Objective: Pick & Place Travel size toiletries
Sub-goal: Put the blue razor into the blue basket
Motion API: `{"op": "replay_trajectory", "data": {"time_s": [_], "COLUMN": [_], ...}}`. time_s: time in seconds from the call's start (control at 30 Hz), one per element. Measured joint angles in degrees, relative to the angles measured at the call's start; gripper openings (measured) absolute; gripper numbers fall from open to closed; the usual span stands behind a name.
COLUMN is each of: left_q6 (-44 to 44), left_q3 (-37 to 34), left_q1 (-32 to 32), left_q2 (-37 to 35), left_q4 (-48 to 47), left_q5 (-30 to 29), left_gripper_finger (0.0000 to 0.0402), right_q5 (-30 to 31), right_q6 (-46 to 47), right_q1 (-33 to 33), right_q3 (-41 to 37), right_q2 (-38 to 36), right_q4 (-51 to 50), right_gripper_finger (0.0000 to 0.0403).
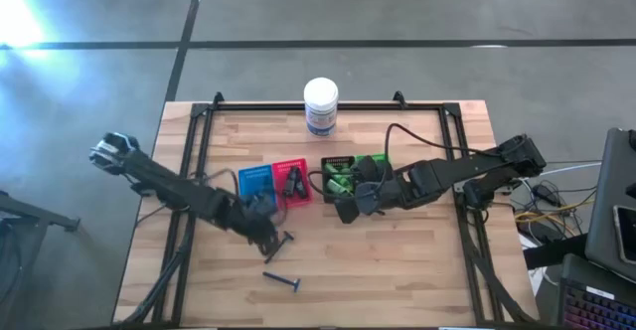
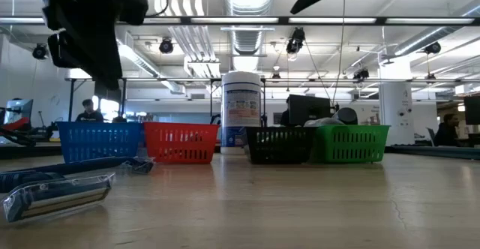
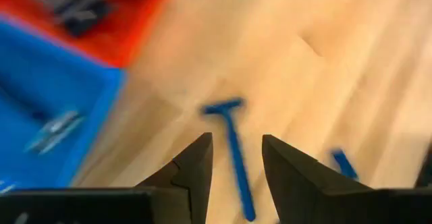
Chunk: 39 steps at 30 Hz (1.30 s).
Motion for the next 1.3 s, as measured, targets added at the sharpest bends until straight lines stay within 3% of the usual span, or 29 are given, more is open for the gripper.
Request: {"op": "replay_trajectory", "data": {"time_s": [0.2,0.57,0.73,1.03,1.3], "left_q6": [11.38,4.60,5.34,6.27,7.94], "left_q3": [5.99,7.15,7.00,6.94,6.80], "left_q1": [-5.75,-6.93,-6.93,-6.80,-6.39], "left_q2": [8.73,18.50,21.16,25.13,25.37], "left_q4": [1.26,1.48,1.83,2.46,2.54], "left_q5": [-2.79,-2.52,-0.34,-1.98,-7.09], "left_gripper_finger": [0.0155,0.0263,0.0285,0.0243,0.0141], "right_q5": [0.00,-0.02,-0.17,-0.15,-0.10], "right_q6": [-0.93,-2.03,-2.25,-2.19,-1.79], "right_q1": [0.58,1.67,1.91,2.00,2.00], "right_q3": [0.00,0.00,0.00,0.00,0.00], "right_q2": [0.00,0.00,0.00,0.02,0.02], "right_q4": [-0.19,-0.98,-1.28,-1.72,-1.90], "right_gripper_finger": [0.0363,0.0364,0.0364,0.0364,0.0364]}}
